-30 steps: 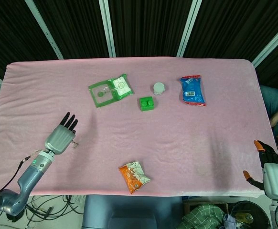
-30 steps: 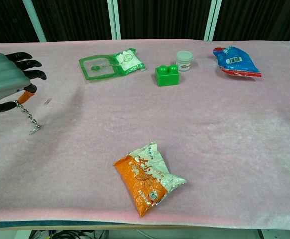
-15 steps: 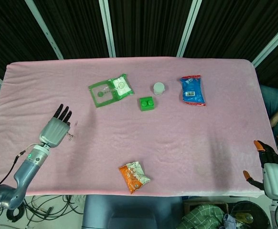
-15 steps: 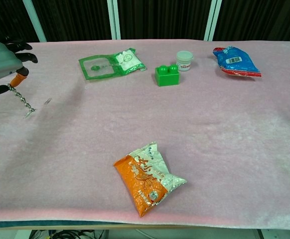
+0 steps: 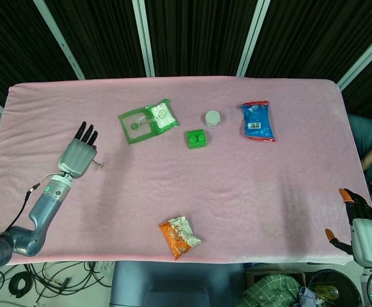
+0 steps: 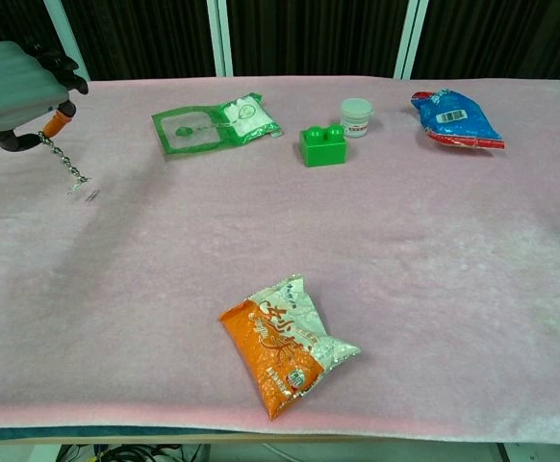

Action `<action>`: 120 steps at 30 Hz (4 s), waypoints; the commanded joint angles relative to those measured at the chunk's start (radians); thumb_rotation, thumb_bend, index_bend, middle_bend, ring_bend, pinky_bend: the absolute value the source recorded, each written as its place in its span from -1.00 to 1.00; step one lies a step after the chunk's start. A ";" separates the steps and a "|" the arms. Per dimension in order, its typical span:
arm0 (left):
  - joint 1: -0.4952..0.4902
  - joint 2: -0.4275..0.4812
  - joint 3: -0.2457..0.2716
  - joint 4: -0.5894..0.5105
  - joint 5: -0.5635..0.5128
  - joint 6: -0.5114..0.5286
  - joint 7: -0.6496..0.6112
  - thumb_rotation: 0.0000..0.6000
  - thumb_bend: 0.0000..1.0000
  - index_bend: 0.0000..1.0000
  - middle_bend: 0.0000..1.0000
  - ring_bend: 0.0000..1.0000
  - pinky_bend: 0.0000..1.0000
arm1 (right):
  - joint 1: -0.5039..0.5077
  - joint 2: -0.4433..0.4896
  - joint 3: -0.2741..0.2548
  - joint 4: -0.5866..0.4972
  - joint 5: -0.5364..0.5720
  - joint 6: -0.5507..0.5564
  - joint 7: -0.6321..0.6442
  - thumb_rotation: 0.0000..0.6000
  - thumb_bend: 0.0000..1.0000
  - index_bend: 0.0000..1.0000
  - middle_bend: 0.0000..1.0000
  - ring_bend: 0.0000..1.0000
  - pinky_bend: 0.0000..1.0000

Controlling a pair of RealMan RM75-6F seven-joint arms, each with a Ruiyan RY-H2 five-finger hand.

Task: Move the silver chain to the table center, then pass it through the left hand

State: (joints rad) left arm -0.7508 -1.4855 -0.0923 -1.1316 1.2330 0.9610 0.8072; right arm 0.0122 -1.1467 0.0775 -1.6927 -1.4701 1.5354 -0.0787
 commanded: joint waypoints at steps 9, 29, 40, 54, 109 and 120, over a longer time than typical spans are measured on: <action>-0.035 -0.082 0.005 0.136 0.013 -0.033 -0.017 1.00 -0.16 0.22 -0.72 -1.00 -1.00 | 0.000 0.001 0.004 0.007 0.006 0.001 0.000 1.00 -0.70 -0.90 -0.86 -0.81 -0.59; -0.036 -0.107 0.014 0.193 0.032 -0.041 -0.041 1.00 -0.17 0.22 -0.73 -1.00 -1.00 | 0.000 0.002 0.002 0.011 -0.005 0.006 0.000 1.00 -0.70 -0.90 -0.85 -0.82 -0.59; -0.037 -0.109 0.013 0.189 0.028 -0.045 -0.029 1.00 -0.17 0.22 -0.73 -1.00 -1.00 | 0.001 0.000 0.002 0.015 -0.005 0.004 0.002 1.00 -0.70 -0.90 -0.86 -0.82 -0.59; -0.047 -0.126 0.022 0.197 0.035 -0.060 -0.003 1.00 -0.16 0.22 -0.73 -1.00 -1.00 | 0.000 0.001 0.003 0.013 -0.009 0.009 0.008 1.00 -0.70 -0.90 -0.86 -0.82 -0.59; -0.029 -0.065 0.022 0.127 -0.002 -0.052 0.058 1.00 -0.16 0.23 -0.73 -1.00 -1.00 | -0.004 0.010 0.005 0.000 -0.013 0.019 0.015 1.00 -0.70 -0.90 -0.86 -0.82 -0.59; -0.028 -0.040 0.013 0.086 -0.008 -0.034 0.063 1.00 -0.17 0.23 -0.73 -1.00 -1.00 | -0.005 0.012 0.005 -0.002 -0.014 0.022 0.016 1.00 -0.70 -0.90 -0.86 -0.82 -0.59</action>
State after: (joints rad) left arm -0.7791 -1.5262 -0.0794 -1.0449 1.2259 0.9261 0.8690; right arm 0.0071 -1.1345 0.0823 -1.6948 -1.4845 1.5576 -0.0623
